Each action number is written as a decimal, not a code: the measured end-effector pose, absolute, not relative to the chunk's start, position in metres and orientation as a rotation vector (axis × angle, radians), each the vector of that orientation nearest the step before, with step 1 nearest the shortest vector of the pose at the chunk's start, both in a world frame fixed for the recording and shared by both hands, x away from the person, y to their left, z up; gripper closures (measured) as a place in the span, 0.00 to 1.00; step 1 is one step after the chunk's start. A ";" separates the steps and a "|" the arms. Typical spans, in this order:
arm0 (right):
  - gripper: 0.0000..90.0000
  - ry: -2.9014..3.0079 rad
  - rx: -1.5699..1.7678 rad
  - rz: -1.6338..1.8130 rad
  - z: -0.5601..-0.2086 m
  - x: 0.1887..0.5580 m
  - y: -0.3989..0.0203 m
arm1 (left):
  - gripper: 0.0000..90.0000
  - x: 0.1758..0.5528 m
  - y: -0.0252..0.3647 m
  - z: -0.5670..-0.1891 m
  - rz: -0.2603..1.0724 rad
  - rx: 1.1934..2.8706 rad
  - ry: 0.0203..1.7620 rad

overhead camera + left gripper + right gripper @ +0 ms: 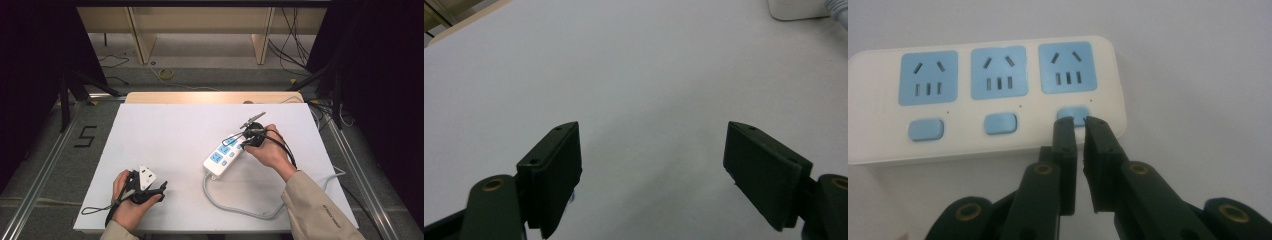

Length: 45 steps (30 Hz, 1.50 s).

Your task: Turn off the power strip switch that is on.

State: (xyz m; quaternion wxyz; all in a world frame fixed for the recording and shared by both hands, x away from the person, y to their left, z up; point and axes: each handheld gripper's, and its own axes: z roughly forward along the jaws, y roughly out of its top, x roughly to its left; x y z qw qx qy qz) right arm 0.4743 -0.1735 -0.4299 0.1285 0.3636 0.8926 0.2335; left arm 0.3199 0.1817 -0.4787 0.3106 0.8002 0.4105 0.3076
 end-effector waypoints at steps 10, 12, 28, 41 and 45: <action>0.88 2.593 1.055 0.711 -0.430 0.460 -0.187 | 0.26 0.320 0.182 -0.479 0.810 2.112 1.088; 0.87 2.587 1.064 0.718 -0.430 0.457 -0.191 | 0.26 0.319 0.181 -0.479 0.808 2.116 1.088; 0.78 2.574 1.079 0.772 -0.439 0.431 -0.216 | 0.26 0.319 0.180 -0.480 0.803 2.121 1.087; 0.71 2.567 1.082 0.847 -0.450 0.410 -0.237 | 0.26 0.318 0.178 -0.480 0.799 2.126 1.086; 0.68 2.570 1.059 0.879 -0.452 0.402 -0.242 | 0.26 0.318 0.178 -0.480 0.797 2.131 1.086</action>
